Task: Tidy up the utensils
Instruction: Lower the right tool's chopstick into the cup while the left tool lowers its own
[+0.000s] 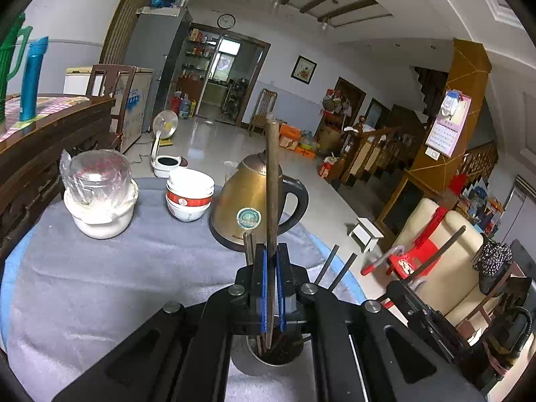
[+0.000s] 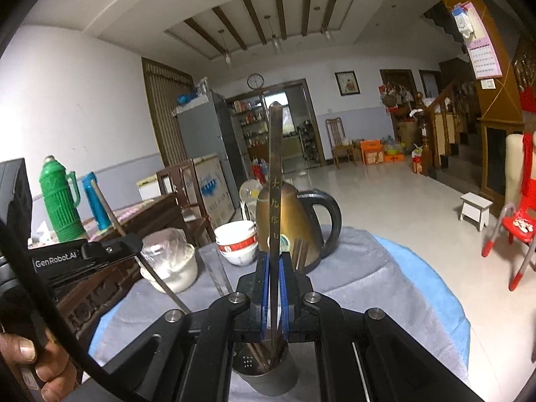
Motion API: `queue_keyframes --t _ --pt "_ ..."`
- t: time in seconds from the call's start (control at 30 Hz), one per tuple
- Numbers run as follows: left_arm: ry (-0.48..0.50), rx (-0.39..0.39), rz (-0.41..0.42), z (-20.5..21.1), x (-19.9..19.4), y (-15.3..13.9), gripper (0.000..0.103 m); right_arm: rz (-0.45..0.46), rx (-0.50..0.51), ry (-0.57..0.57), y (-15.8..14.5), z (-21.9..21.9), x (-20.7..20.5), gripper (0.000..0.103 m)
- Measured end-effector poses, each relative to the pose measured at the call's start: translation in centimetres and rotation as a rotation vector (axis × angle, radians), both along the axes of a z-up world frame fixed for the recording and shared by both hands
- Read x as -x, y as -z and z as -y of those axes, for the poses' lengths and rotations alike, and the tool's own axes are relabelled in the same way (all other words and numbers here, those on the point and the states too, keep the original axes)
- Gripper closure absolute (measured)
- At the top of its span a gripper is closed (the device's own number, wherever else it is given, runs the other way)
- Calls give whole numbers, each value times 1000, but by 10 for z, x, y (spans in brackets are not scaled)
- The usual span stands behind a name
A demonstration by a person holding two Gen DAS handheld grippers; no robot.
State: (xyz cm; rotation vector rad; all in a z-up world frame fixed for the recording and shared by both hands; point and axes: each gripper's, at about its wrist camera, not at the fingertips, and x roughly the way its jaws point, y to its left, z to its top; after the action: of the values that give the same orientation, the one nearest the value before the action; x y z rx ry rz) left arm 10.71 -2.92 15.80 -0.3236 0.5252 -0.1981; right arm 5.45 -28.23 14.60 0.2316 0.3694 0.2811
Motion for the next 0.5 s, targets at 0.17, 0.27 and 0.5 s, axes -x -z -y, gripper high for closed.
queue_keyframes --t 0.17,0.27,0.5 --pt "1 -23 -31 6 -13 15 98 -41 24 -8 12 -5 -12 97" --pt "11 -34 -53 9 -20 23 98 -62 33 -12 19 -7 -15 97" --pt "17 -57 -107 15 -29 39 98 -106 46 -24 33 -11 -21 97"
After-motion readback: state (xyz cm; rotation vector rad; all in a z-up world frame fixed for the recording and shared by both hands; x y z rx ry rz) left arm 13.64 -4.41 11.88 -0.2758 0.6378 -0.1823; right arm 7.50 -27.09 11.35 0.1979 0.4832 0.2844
